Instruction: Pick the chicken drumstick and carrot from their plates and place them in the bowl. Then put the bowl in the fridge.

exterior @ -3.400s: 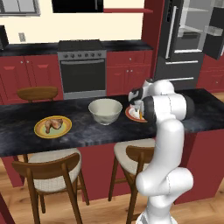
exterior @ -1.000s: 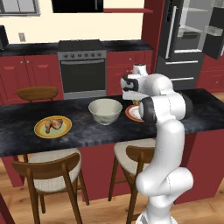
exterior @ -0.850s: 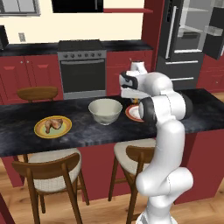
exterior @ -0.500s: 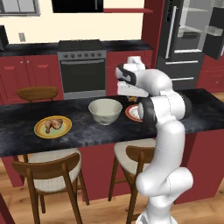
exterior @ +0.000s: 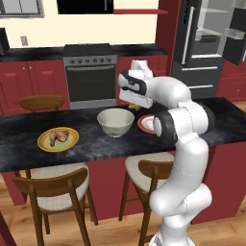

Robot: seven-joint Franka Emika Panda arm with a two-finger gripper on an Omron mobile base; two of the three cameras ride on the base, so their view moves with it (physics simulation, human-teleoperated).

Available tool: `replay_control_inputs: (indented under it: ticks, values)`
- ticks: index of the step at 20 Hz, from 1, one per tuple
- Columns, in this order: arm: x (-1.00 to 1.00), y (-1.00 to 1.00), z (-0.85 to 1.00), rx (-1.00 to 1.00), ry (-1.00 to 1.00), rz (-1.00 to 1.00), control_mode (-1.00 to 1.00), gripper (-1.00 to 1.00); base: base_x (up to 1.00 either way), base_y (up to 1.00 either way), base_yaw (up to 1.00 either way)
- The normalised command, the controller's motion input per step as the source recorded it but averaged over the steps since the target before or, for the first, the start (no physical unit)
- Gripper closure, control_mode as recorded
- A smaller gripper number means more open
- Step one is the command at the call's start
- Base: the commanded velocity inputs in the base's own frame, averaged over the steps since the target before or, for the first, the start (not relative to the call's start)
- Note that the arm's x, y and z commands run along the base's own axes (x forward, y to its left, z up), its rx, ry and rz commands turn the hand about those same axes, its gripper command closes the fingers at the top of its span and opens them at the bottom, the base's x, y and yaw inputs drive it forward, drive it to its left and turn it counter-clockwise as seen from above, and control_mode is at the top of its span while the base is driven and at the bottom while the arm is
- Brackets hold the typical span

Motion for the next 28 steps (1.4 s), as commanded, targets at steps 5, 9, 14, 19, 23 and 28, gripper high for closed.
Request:
replay_control_inputs:
  ticks: [5,9,14,19,23,28]
  values:
    - [0.02,0.63,-0.06,0.00,-0.15,-0.35,-1.00,1.00,0.00,0.00,0.00]
    - [0.11,0.63,-0.10,-0.05,-0.13,-0.36,-1.00,1.00,0.00,0.00,0.00]
    - [0.32,0.46,-0.05,-0.05,-0.05,-0.30,-1.00,1.00,0.00,0.00,0.00]
    - [0.24,0.18,-0.16,-0.03,0.00,-0.11,-1.00,1.00,0.00,0.00,0.00]
    - [0.21,0.01,-0.09,-0.01,0.00,-0.01,-1.00,1.00,0.00,0.00,0.00]
    - [0.07,-0.06,-0.06,0.00,0.00,0.00,-1.00,1.00,0.00,0.00,0.00]
